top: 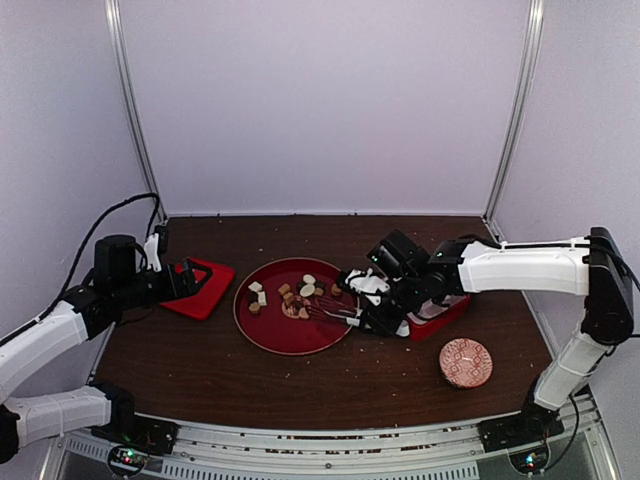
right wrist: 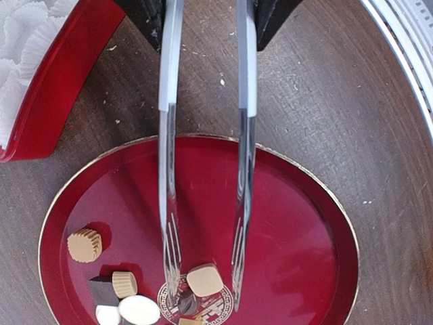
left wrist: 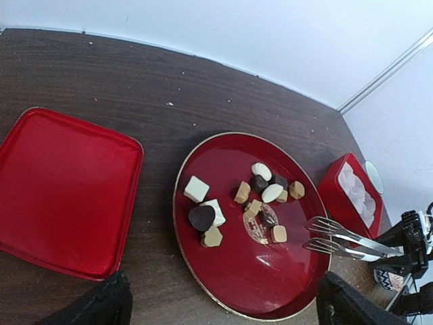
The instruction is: Pack the chocolate
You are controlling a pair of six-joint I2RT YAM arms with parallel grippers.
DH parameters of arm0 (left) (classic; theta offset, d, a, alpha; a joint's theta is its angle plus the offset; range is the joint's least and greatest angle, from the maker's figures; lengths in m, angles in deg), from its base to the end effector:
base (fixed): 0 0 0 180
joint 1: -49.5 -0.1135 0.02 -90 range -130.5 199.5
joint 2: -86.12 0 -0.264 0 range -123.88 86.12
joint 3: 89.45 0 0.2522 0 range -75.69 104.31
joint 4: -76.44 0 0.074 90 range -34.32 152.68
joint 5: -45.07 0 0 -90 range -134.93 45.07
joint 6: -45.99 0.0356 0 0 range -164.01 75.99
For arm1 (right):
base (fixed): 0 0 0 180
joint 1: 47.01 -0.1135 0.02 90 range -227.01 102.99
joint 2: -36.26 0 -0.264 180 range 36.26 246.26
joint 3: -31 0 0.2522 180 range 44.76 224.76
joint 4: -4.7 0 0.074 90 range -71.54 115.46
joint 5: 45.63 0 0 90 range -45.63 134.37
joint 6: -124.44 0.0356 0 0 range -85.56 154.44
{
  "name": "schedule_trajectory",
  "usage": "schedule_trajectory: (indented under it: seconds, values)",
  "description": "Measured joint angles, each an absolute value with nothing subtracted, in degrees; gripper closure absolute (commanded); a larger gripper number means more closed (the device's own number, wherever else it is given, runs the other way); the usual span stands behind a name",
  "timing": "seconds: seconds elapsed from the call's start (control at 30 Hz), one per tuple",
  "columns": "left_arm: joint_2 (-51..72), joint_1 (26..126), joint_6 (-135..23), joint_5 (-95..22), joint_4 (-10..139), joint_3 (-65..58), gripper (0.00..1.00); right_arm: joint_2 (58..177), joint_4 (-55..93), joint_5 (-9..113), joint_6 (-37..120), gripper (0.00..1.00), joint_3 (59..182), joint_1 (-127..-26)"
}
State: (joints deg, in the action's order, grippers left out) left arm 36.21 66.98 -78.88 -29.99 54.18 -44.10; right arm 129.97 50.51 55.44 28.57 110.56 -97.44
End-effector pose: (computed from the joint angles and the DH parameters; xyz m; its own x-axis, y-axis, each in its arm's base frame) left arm 0.1862 -0.0683 0.2465 -0.6445 -0.3762 -0.6657 0.1721 0.7769 -0.6057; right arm 0.2089 0.2635 0.2210 -0.4649 -0.7202 -0.5150 -0.8698 0.4799 0.1141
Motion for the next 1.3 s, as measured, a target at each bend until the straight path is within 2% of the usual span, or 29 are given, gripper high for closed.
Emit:
schedule_trajectory:
  seconds: [1.3]
  values:
    - [34.59, 67.20, -78.35, -28.70, 54.49, -43.92, 0.02, 145.88, 59.38, 54.54, 20.16, 0.63, 128.20, -97.37]
